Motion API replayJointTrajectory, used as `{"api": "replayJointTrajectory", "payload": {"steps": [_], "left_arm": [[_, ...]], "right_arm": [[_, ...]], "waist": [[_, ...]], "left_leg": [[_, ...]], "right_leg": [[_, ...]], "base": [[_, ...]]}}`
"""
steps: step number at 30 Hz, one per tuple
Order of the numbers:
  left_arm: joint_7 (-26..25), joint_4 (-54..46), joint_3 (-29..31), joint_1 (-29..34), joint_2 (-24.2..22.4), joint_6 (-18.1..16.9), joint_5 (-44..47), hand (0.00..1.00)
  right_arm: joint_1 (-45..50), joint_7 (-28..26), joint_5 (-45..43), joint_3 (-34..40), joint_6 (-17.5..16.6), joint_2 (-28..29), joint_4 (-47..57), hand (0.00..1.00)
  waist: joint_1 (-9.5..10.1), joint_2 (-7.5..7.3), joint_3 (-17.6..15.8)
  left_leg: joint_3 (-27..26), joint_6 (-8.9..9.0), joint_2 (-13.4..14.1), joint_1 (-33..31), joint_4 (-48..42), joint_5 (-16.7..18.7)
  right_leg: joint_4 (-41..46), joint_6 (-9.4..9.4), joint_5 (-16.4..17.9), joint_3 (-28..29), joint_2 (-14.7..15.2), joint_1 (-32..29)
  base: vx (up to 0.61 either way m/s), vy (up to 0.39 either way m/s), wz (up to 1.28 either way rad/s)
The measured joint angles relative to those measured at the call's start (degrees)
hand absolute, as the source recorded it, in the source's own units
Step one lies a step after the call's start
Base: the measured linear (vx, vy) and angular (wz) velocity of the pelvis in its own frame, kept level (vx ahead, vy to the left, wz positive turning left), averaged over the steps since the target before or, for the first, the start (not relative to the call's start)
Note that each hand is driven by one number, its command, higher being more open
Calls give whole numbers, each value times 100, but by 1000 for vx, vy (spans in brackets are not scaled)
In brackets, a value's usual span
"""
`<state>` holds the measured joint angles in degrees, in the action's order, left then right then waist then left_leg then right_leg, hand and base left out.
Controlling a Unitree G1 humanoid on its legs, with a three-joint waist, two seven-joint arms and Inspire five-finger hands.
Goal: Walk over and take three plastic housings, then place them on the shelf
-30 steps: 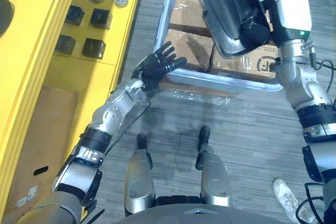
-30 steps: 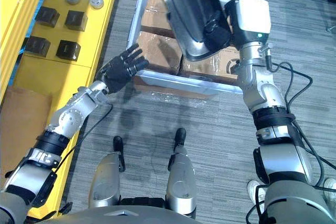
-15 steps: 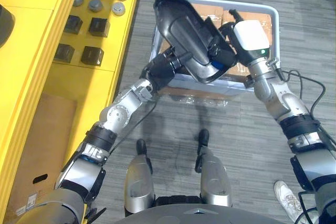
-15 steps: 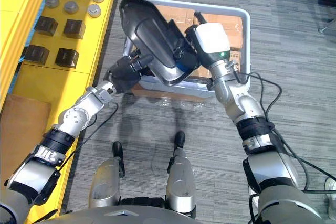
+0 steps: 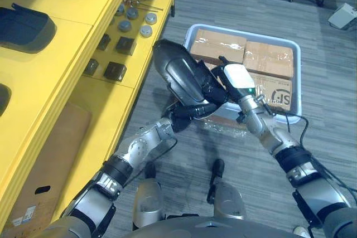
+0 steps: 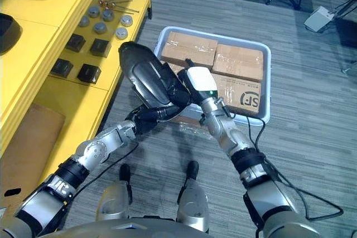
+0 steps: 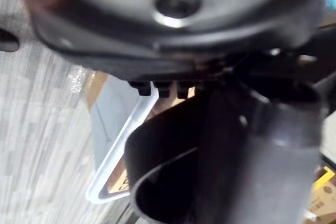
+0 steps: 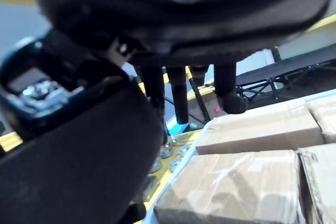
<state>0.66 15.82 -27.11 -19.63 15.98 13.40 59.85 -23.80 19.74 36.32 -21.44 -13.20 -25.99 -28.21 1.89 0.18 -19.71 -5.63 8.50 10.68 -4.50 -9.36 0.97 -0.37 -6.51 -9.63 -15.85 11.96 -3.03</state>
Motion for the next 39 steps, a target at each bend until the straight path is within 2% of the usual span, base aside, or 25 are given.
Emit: {"api": "replayJointTrajectory", "payload": {"steps": [2,6,10,15,17,22,23,27,29,32,33,34,35,36,37,38,39], "left_arm": [[-261,-130,74,341,-252,-213,10,0],[-562,-148,342,685,-706,-595,75,0],[-910,-148,455,1060,-779,-859,136,0],[-961,-146,555,1337,-835,-966,-20,0],[-911,-138,521,1378,-823,-934,-436,0],[-767,-138,478,1469,-832,-800,-640,0],[-767,-138,470,1477,-832,-800,-640,0],[-768,-138,390,1607,-832,-936,-636,0],[-768,-207,391,1749,-838,-1225,-689,0],[-753,-906,561,2276,-934,-1592,-1114,0],[-737,-1275,595,2545,-997,-1943,-1426,0],[-777,-1575,725,2725,-1085,-2216,-1837,0],[-881,-1715,865,2791,-1146,-2455,-2146,0],[-942,-1824,980,2827,-1171,-2673,-2470,0],[-1176,-1946,1025,2828,-1159,-2913,-3168,0],[-1365,-2015,1063,2836,-1174,-3016,-3511,0],[-1731,-2095,1281,2874,-1210,-3208,-4165,0]], "right_arm": [[642,123,-338,77,0,186,151,0],[1338,263,-668,97,2,503,229,0],[1736,596,-738,37,3,771,582,0],[1881,707,-731,-159,9,846,669,0],[1976,717,-732,-179,70,855,659,0],[2218,1006,-745,-248,72,872,659,0],[2230,1021,-745,-253,72,872,659,100],[2329,1090,-915,-328,71,876,666,100],[2434,1092,-1453,-334,63,958,830,100],[2827,1071,-2070,-162,-60,1266,1476,100],[3026,1032,-2393,-122,-334,1377,1849,100],[3201,981,-2621,-27,-753,1463,2167,100],[3252,931,-2724,62,-986,1509,2314,100],[3231,826,-2790,106,-1123,1504,2376,100],[3228,676,-3034,173,-1293,1515,2389,100],[3252,608,-3253,213,-1391,1529,2387,100],[3321,478,-3740,362,-1617,1614,2389,100]], "waist": [[24,-22,225],[22,-55,316],[-32,-62,329],[-20,-156,440],[8,-201,494],[59,-223,617],[58,-223,624],[51,-210,695],[51,-205,754],[49,-175,795],[46,-145,820],[43,-112,854],[42,-99,881],[35,-92,914],[29,-81,965],[32,-80,1000],[31,-70,1046]], "left_leg": [[0,2,-4,17,72,5],[-14,7,-3,96,104,8],[-39,-17,-3,187,169,21],[-39,-19,-9,215,203,18],[-42,1,-15,266,247,7],[-43,14,-23,335,260,4],[-44,16,-25,344,263,6],[-56,18,-26,409,275,31],[-57,-5,-27,406,298,48],[-54,5,-24,435,371,29],[-56,39,-23,443,371,21],[-56,42,-23,456,372,24],[-56,42,-23,473,372,24],[-56,42,-23,497,371,24],[-48,44,-23,514,371,28],[-43,43,-23,513,373,29],[-39,44,-23,518,378,34]], "right_leg": [[-58,-9,13,-44,-1,20],[-72,-9,14,-50,-3,76],[-99,9,71,-42,-5,130],[-176,-25,22,-59,-7,189],[-192,-30,15,-61,-6,224],[-256,-40,8,-62,-8,329],[-270,-43,5,-62,-8,339],[-303,-45,6,-67,-9,404],[-370,-49,3,-92,-12,421],[-385,-48,6,-118,-23,420],[-380,-44,9,-118,-24,421],[-368,-44,10,-118,-24,424],[-365,-42,11,-118,-24,437],[-365,-43,13,-118,-24,464],[-365,-49,28,-136,-22,501],[-365,-51,32,-148,-21,506],[-365,-53,40,-154,-21,511]], "base": [[0,0,0],[2,1,-2],[-3,0,-3],[8,1,0],[46,5,2],[15,2,1],[0,0,0],[0,0,0],[0,0,0],[0,0,0],[37,5,-1],[36,8,-2],[0,0,0],[0,0,0],[4,5,5],[2,5,6],[0,0,0]]}}
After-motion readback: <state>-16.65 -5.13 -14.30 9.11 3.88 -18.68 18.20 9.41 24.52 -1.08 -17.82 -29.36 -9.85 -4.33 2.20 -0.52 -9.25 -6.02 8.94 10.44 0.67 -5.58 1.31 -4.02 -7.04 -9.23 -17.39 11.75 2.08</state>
